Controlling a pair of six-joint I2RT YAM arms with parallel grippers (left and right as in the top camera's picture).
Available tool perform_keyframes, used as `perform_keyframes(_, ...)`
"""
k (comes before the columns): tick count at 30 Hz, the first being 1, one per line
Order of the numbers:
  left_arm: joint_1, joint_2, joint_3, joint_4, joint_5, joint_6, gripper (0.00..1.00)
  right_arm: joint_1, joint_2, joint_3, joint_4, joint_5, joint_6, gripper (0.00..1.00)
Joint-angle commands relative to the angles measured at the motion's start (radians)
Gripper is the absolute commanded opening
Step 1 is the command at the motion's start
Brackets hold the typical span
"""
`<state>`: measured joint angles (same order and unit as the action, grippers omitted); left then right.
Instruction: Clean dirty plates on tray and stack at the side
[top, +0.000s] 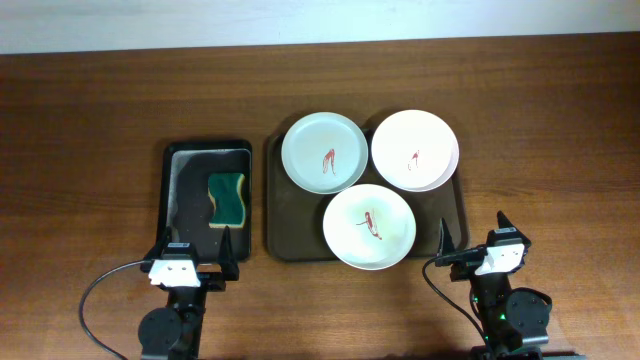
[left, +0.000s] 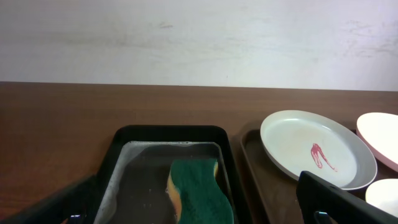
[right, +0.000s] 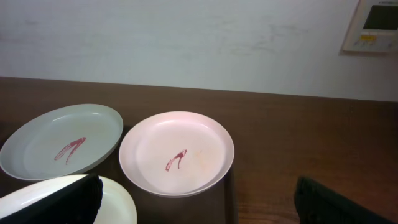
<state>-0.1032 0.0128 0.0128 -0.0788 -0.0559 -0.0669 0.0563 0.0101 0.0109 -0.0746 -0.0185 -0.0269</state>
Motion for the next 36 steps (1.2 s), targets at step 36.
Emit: perform_keyframes(36, 0.006, 0.479, 0.428, -0.307, 0.023, 0.023, 0.99, 0.009, 0.419, 0.438, -0.304, -0.084, 0.069, 0.99)
